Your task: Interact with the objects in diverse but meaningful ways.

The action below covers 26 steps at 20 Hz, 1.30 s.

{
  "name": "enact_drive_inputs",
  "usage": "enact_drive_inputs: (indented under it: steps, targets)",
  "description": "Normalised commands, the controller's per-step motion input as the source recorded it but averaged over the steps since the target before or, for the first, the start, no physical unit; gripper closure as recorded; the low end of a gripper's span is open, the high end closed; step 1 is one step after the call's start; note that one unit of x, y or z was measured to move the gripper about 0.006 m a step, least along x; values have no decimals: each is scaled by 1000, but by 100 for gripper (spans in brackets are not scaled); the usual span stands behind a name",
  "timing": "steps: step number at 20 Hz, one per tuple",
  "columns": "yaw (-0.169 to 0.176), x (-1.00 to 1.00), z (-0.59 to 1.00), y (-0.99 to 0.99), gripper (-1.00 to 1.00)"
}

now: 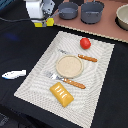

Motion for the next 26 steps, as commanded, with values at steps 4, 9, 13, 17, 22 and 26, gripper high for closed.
enact_drive_inputs:
  steps: [4, 9, 13, 17, 22, 26]
  targets:
    - [0, 900, 720, -277, 100]
    - [0, 822, 589, -431, 100]
    - [0, 652, 288, -721, 100]
    - [0, 555, 139, -874, 100]
    - [0, 529, 119, -891, 100]
    - [0, 478, 51, -906, 100]
